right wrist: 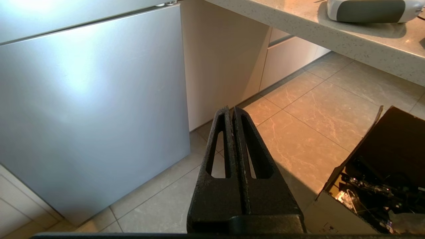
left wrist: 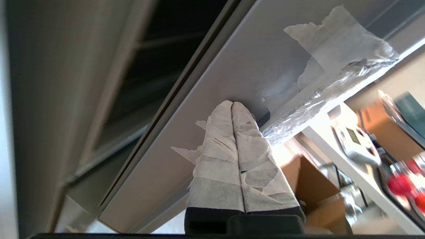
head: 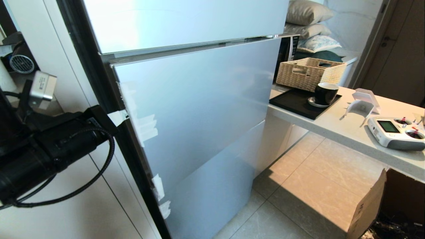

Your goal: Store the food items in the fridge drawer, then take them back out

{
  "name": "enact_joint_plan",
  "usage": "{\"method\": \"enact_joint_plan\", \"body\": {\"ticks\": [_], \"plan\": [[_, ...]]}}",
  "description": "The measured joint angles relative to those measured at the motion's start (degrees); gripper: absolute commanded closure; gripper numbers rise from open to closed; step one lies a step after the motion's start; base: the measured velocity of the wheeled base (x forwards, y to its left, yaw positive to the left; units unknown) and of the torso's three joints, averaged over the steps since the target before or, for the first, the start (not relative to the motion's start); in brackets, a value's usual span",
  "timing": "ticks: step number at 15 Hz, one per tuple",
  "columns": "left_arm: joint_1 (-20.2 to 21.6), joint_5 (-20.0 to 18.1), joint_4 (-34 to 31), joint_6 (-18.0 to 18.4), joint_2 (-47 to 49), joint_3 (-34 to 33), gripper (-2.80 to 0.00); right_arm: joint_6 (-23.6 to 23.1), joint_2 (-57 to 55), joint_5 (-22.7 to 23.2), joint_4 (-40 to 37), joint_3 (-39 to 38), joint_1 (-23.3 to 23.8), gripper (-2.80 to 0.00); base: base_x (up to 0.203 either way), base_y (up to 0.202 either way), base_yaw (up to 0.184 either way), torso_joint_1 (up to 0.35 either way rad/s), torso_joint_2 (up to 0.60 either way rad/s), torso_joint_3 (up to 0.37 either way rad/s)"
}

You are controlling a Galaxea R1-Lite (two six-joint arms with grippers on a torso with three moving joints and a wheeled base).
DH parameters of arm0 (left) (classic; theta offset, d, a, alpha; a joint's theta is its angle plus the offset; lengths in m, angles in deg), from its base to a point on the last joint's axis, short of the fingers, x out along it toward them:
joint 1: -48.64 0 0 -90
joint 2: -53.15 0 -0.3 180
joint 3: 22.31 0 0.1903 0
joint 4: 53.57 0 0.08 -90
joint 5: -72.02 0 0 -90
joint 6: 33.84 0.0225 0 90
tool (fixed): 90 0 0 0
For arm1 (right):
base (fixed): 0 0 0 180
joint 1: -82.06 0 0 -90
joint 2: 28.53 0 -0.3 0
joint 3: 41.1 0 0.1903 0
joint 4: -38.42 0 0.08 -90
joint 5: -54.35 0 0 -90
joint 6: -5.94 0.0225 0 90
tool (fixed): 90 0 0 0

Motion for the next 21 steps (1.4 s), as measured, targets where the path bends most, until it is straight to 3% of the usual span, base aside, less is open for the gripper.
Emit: {"method": "enact_joint_plan", "body": {"ticks": [4,10,15,17,19,21], "plan": [[-5.9,-0.2,-0.1,0.0,-3.0,-2.5,0.0,-0.1,0.0,0.0,0.0,0.0,0.0,0.0,0.0,0.0,0.0,0.0,0.0,0.0],[-23.9,-0.7,-0.1,0.0,-10.5,-10.4,0.0,0.0,0.0,0.0,0.0,0.0,0.0,0.0,0.0,0.0,0.0,0.0,0.0,0.0],[-26.9,-3.7,-1.9,0.7,-20.0,-16.1,0.0,0.0,0.0,0.0,0.0,0.0,0.0,0.0,0.0,0.0,0.0,0.0,0.0,0.0],[-26.7,1.1,-6.3,4.9,-23.9,-16.1,0.0,0.0,0.0,0.0,0.0,0.0,0.0,0.0,0.0,0.0,0.0,0.0,0.0,0.0],[-26.1,8.1,-11.8,14.1,-28.4,-16.1,0.0,0.0,0.0,0.0,0.0,0.0,0.0,0.0,0.0,0.0,0.0,0.0,0.0,0.0],[-20.6,12.4,-14.3,21.9,-32.3,-16.9,0.0,0.0,0.0,0.0,0.0,0.0,0.0,0.0,0.0,0.0,0.0,0.0,0.0,0.0]]}}
